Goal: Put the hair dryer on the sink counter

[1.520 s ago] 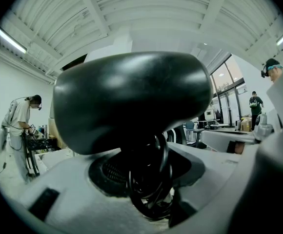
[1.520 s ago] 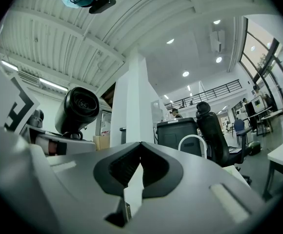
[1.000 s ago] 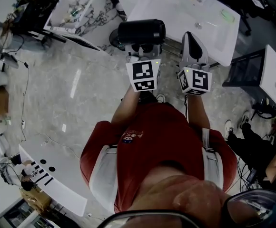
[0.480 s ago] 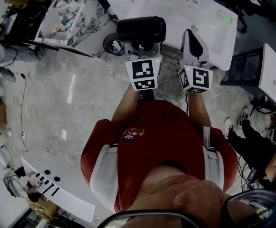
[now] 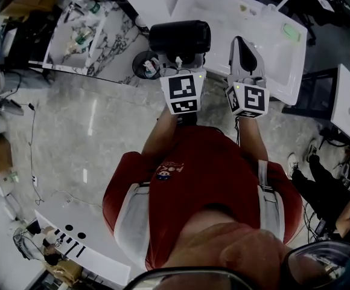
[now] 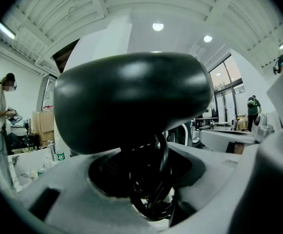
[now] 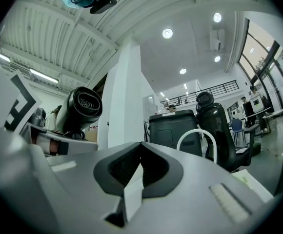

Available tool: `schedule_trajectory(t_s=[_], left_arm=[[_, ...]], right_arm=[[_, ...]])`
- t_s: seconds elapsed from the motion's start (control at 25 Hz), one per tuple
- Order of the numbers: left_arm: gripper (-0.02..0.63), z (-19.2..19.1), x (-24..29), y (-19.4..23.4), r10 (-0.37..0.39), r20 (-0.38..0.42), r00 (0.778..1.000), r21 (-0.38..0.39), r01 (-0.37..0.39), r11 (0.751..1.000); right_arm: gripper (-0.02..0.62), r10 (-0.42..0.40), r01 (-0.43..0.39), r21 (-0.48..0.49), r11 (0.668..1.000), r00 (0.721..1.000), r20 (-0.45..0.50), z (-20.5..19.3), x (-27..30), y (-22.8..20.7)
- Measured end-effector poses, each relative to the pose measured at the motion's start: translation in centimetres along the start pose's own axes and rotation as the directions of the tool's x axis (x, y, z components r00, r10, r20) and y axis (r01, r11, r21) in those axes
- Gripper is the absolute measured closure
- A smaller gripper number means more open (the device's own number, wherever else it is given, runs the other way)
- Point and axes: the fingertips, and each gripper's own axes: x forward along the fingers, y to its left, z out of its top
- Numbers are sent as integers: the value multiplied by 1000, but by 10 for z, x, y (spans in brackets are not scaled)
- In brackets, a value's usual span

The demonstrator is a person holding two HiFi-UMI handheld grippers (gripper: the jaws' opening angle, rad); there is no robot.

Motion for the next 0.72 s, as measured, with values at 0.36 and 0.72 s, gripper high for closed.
schedule_trajectory(t_s=[0.36,0.72], left_arm=[[408,5,66,38,-47,-23,999,11,48,999],[408,18,118,74,-101,-28,995,27,102,994]], right_arm=[[594,-42,42,6,999,999,-9,-11,76,-2],[594,-93,93,-2,996,996,-10,-12,134,0]])
